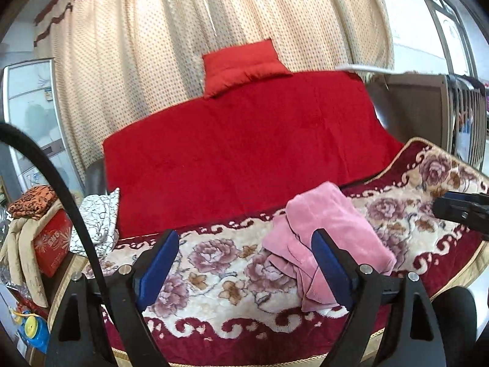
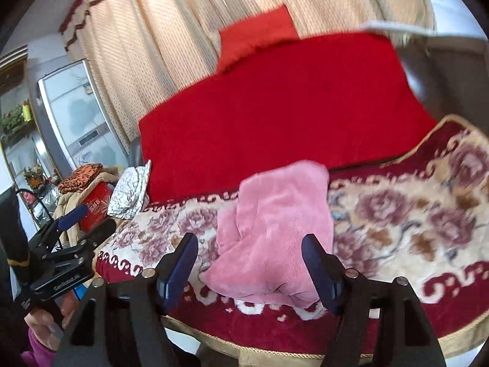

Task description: Fold large clothes

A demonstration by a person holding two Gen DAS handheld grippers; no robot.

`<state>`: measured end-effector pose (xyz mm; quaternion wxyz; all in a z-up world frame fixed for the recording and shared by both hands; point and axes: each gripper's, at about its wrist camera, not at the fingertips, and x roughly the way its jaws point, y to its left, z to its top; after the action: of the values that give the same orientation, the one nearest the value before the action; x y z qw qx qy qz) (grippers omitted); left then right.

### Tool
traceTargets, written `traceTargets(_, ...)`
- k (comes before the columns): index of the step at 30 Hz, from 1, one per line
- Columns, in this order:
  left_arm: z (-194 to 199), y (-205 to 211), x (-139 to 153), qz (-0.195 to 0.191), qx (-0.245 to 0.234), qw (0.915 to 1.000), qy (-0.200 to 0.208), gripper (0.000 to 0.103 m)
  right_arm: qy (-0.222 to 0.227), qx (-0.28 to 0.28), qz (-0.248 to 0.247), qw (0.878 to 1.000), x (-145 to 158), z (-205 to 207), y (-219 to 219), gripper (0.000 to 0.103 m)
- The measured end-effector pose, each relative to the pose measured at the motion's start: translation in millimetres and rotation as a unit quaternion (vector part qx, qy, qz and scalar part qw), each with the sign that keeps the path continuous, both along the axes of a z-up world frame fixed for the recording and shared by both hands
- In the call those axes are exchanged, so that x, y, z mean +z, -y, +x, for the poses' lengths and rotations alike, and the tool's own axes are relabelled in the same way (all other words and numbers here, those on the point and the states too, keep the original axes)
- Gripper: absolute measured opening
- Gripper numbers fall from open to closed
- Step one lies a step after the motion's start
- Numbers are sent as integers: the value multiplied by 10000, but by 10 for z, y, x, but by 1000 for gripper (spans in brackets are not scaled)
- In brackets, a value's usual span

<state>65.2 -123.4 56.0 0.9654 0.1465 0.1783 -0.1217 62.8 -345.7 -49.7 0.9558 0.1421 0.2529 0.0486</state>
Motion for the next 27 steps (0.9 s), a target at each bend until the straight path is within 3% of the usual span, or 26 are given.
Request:
traceTargets(4, -144, -71, 134, -82, 191, 9996, 177, 99, 261, -51, -277, 9993, 238, -283, -160, 76)
traceTargets(14, -402, -290, 468, -406, 579, 9968, 359, 99, 701, -285, -1014, 9920, 678, -904, -581, 76)
traceTargets(27, -774, -501, 810, -594, 840, 9911, 847, 100, 917, -551, -1444, 9837, 940, -1244, -952, 76)
